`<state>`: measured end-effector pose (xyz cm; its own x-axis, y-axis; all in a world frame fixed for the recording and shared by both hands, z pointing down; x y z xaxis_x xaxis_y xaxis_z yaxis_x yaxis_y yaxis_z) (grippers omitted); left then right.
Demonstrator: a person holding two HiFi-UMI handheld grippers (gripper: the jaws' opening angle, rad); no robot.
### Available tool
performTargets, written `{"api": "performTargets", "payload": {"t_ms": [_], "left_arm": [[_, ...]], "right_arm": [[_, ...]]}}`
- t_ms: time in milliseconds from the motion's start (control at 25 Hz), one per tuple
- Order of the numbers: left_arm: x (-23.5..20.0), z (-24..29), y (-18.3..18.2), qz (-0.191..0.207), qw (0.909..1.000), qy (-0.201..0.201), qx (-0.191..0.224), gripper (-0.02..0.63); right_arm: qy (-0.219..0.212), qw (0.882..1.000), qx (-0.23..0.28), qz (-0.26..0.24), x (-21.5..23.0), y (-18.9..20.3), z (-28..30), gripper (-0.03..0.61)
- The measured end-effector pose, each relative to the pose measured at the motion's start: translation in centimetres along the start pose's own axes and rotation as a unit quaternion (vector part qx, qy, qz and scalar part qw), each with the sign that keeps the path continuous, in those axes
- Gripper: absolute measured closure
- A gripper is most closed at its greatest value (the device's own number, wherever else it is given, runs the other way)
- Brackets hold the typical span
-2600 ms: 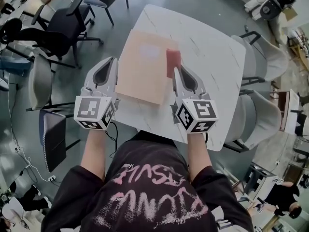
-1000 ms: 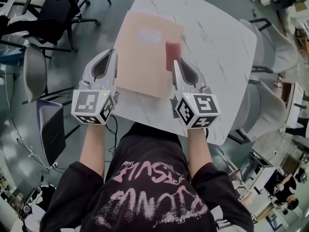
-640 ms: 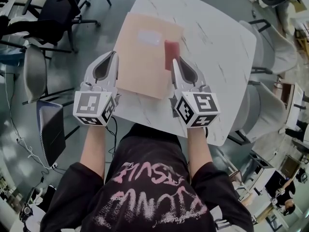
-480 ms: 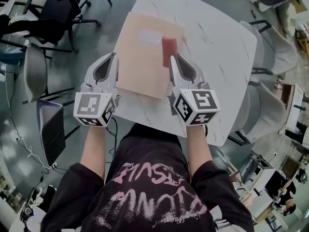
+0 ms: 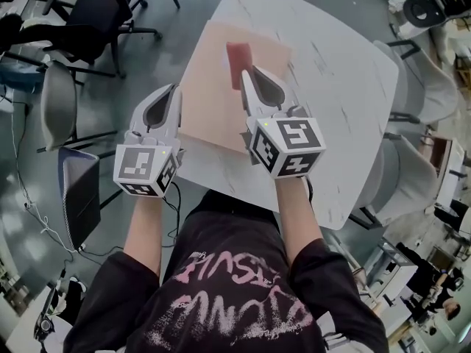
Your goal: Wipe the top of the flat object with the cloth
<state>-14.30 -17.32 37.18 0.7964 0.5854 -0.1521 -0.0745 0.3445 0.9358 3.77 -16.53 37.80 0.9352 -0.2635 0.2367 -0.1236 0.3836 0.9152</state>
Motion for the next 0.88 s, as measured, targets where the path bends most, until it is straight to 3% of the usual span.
{"api": "performTargets", "payload": {"t_ms": [480,880], "left_arm": [[-1.2,-0.2,0.2,-0.001,0.9999,-0.014,-0.004,0.614],[-0.9,0.4,0.5,-0.002,0.9999,-0.009,-0.008,0.614]], "right_arm": [[-0.036,0.999,-0.024,0.022,-2.1,0.8,4.2,0.532],[-0.048,0.996,-0.073,0.028,-2.4,2.7,7.0,0.532]]}}
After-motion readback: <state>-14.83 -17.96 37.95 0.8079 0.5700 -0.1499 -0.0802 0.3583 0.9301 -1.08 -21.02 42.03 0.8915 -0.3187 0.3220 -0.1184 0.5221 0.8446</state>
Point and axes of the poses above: the fingertips, and each gripper's own axes: z forward along the fingers, x to its right, y out of its underside, the point moved 5 cm from there along -z, backward along the fingers, and after that the axes turned 5 degrees about -z, right-handed, at the moved point
